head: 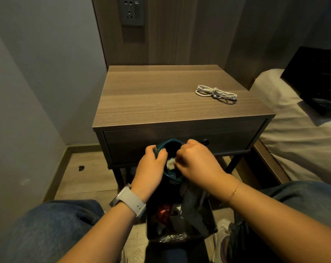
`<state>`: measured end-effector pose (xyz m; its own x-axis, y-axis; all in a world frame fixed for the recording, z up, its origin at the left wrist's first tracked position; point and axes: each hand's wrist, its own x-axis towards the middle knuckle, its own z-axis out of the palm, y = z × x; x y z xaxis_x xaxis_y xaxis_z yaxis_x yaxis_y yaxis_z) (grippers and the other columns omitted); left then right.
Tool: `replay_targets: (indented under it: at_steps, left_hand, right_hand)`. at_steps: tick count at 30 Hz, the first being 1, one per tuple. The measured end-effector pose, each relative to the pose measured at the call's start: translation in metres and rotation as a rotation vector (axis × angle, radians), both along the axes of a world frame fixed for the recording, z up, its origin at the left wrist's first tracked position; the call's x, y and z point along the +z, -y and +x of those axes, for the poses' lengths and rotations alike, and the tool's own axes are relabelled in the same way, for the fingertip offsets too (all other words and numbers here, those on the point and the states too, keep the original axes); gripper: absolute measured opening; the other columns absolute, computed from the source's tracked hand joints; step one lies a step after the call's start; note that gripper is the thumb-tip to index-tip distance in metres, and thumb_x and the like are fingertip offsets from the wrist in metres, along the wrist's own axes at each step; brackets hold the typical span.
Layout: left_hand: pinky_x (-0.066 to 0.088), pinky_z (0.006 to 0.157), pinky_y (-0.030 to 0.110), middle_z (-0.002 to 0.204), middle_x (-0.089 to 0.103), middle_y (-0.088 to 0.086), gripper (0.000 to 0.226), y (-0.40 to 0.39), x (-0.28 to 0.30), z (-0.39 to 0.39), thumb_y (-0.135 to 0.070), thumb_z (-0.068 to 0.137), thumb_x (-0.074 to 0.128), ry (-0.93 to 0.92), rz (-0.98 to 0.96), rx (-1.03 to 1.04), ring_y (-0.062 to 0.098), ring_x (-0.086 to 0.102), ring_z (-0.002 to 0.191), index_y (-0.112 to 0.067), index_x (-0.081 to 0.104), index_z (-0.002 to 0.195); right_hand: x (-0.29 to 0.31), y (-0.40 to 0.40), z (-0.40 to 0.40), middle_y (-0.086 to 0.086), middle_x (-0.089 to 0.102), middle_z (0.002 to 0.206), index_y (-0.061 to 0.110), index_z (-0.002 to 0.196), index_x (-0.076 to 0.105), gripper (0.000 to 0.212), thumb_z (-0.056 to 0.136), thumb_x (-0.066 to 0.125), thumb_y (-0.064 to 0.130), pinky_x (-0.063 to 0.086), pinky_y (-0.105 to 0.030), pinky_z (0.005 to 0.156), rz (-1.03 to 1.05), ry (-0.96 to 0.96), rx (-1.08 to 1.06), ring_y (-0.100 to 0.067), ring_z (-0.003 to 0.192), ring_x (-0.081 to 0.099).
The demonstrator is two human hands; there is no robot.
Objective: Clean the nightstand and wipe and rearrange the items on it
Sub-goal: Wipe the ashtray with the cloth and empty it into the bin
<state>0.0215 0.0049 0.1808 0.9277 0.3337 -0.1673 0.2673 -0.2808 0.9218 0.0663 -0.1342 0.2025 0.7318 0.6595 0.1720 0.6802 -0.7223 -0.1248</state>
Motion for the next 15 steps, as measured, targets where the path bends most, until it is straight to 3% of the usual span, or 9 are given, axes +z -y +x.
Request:
replay_targets:
  at_steps: [4, 7, 9, 12, 15]
  left_hand:
    - [0.049, 0.088, 0.04, 0.103, 0.061, -0.001, 0.036, 0.005, 0.004, -0.002, -0.039, 0.095, 0.045, 0.035, 0.069, -0.009, 0.017, 0.06, 0.095, -0.018, 0.044, 0.124]
    - [0.049, 0.086, 0.039, 0.106, 0.06, -0.001, 0.036, 0.011, 0.003, -0.006, -0.04, 0.095, 0.045, 0.061, 0.11, -0.04, 0.017, 0.059, 0.096, -0.02, 0.042, 0.124]
    - [0.049, 0.086, 0.039, 0.109, 0.059, -0.001, 0.038, 0.009, 0.001, -0.007, -0.042, 0.094, 0.045, 0.07, 0.133, -0.042, 0.017, 0.058, 0.097, -0.021, 0.041, 0.126]
    - [0.05, 0.085, 0.038, 0.105, 0.06, -0.002, 0.038, 0.002, -0.001, -0.009, -0.04, 0.095, 0.044, 0.079, 0.113, -0.05, 0.014, 0.059, 0.093, -0.02, 0.041, 0.128]
    - [0.048, 0.075, 0.025, 0.097, 0.058, -0.01, 0.033, -0.005, -0.002, -0.007, -0.036, 0.098, 0.044, 0.074, -0.02, -0.052, 0.004, 0.057, 0.087, -0.021, 0.041, 0.127]
  right_hand:
    - [0.003, -0.004, -0.003, -0.004, 0.058, 0.065, 0.01, 0.061, 0.058, 0.022, 0.057, 0.079, 0.004, 0.037, -0.03, 0.043, -0.037, 0.205, -0.102, -0.025, 0.067, 0.059]
    - [0.003, -0.008, -0.003, -0.005, 0.061, 0.093, 0.009, 0.088, 0.065, 0.01, 0.08, 0.062, 0.005, 0.04, -0.031, 0.062, -0.196, 0.139, -0.012, -0.023, 0.095, 0.054]
    - [0.001, 0.0, 0.0, -0.003, 0.061, 0.096, 0.012, 0.093, 0.067, 0.012, 0.085, 0.058, 0.012, 0.04, -0.032, 0.065, -0.216, 0.054, 0.057, -0.022, 0.099, 0.051]
    - [0.0, 0.016, -0.002, 0.003, 0.063, 0.087, 0.019, 0.089, 0.073, 0.013, 0.083, 0.062, 0.024, 0.046, -0.034, 0.067, -0.018, -0.087, 0.145, -0.016, 0.09, 0.052]
    - [0.013, 0.035, -0.003, 0.006, 0.065, 0.085, 0.019, 0.089, 0.071, 0.012, 0.084, 0.061, 0.025, 0.046, -0.03, 0.073, 0.342, -0.167, -0.005, -0.012, 0.085, 0.059]
